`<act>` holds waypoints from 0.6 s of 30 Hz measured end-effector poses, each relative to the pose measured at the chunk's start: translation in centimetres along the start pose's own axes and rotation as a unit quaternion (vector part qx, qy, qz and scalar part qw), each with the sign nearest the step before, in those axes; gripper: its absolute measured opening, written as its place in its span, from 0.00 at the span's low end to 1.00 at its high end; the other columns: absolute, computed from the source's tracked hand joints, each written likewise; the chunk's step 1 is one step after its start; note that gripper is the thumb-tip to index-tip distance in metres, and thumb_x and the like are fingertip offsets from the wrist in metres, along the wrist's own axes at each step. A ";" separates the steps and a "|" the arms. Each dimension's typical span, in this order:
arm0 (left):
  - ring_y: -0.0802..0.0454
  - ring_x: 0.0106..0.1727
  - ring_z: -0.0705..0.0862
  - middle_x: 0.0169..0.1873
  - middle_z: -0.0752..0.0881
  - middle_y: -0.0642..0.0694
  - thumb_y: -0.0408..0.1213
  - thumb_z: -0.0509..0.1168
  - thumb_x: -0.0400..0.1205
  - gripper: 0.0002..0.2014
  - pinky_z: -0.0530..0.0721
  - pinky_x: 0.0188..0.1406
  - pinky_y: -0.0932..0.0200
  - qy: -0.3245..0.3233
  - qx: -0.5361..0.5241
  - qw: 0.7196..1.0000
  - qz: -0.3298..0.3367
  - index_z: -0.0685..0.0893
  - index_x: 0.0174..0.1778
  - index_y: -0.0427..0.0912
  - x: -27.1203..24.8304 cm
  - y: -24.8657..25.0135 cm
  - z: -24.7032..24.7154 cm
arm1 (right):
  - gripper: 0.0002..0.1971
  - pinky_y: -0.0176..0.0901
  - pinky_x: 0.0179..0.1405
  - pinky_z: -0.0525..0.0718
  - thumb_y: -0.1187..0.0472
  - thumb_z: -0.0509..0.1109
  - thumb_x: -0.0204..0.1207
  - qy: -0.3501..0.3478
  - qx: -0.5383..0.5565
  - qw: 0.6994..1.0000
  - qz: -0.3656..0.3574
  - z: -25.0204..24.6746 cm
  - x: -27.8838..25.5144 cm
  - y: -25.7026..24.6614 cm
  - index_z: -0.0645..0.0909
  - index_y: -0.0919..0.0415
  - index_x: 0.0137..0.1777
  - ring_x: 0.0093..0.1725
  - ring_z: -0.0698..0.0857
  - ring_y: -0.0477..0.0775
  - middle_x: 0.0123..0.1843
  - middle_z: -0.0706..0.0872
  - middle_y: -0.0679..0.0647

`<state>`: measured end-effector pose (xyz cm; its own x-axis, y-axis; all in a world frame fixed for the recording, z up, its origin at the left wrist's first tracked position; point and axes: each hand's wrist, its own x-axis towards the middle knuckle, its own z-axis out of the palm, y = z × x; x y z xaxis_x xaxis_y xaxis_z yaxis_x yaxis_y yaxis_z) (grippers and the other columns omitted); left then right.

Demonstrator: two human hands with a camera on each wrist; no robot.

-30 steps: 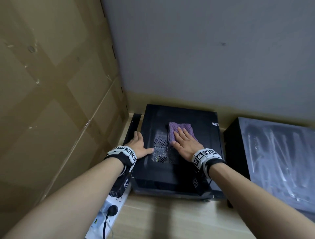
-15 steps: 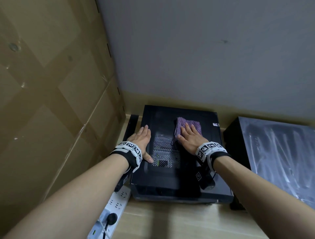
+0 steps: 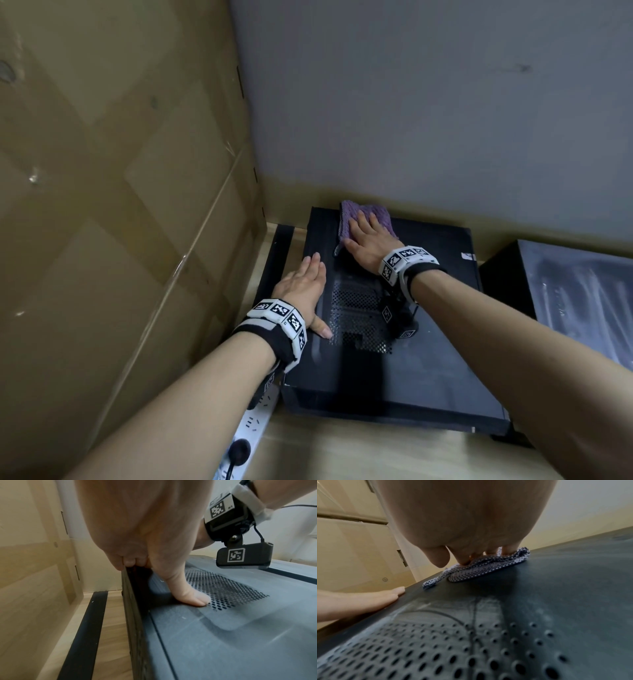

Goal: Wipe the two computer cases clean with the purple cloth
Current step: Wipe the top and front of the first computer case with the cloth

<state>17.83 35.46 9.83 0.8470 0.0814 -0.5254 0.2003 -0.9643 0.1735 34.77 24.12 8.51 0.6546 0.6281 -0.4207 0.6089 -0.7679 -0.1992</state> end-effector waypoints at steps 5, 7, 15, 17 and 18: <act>0.46 0.85 0.34 0.84 0.32 0.41 0.58 0.80 0.64 0.69 0.48 0.85 0.47 -0.009 0.013 1.000 -0.013 0.36 0.84 0.36 -0.1 0.8 -0.7 | 0.31 0.54 0.84 0.41 0.45 0.44 0.88 -0.009 -0.004 1.000 -0.008 -0.1 -1.4 -0.7 0.42 0.54 0.88 0.87 0.37 0.57 0.89 0.37 0.53; 0.46 0.85 0.35 0.84 0.32 0.41 0.58 0.80 0.64 0.69 0.48 0.85 0.47 -0.011 0.015 1.000 -0.017 0.36 0.84 0.37 -0.1 0.8 -0.7 | 0.31 0.54 0.84 0.41 0.46 0.46 0.88 -0.011 -0.007 1.000 -0.026 0.5 -2.9 -1.3 0.43 0.54 0.88 0.87 0.38 0.57 0.89 0.38 0.53; 0.41 0.86 0.39 0.84 0.35 0.36 0.55 0.81 0.64 0.69 0.52 0.84 0.45 -0.024 0.053 0.996 -0.067 0.37 0.84 0.32 -0.9 2.7 -1.0 | 0.31 0.48 0.84 0.43 0.49 0.52 0.87 0.005 0.013 0.998 -0.069 4.3 -11.3 -1.5 0.50 0.51 0.88 0.88 0.42 0.53 0.89 0.43 0.50; 0.40 0.86 0.40 0.84 0.36 0.35 0.55 0.81 0.64 0.70 0.53 0.84 0.45 -0.028 0.066 0.995 -0.075 0.36 0.83 0.31 -1.1 3.2 -1.3 | 0.30 0.47 0.85 0.44 0.49 0.53 0.87 0.007 0.023 0.998 -0.066 5.1 -13.4 -1.1 0.51 0.51 0.88 0.88 0.43 0.52 0.89 0.44 0.50; 0.40 0.86 0.39 0.84 0.35 0.35 0.55 0.81 0.64 0.70 0.53 0.84 0.45 -0.033 0.064 0.994 -0.078 0.36 0.83 0.31 -1.2 3.3 -1.4 | 0.30 0.48 0.86 0.45 0.49 0.52 0.87 0.006 0.029 0.998 -0.063 5.5 -14.5 -0.8 0.51 0.50 0.88 0.88 0.43 0.52 0.89 0.44 0.49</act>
<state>18.17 32.58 12.18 0.7752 0.2200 -0.5922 0.2588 -0.9657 -0.0200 22.36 14.96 9.90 0.5793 0.7218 -0.3787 0.6608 -0.6879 -0.3003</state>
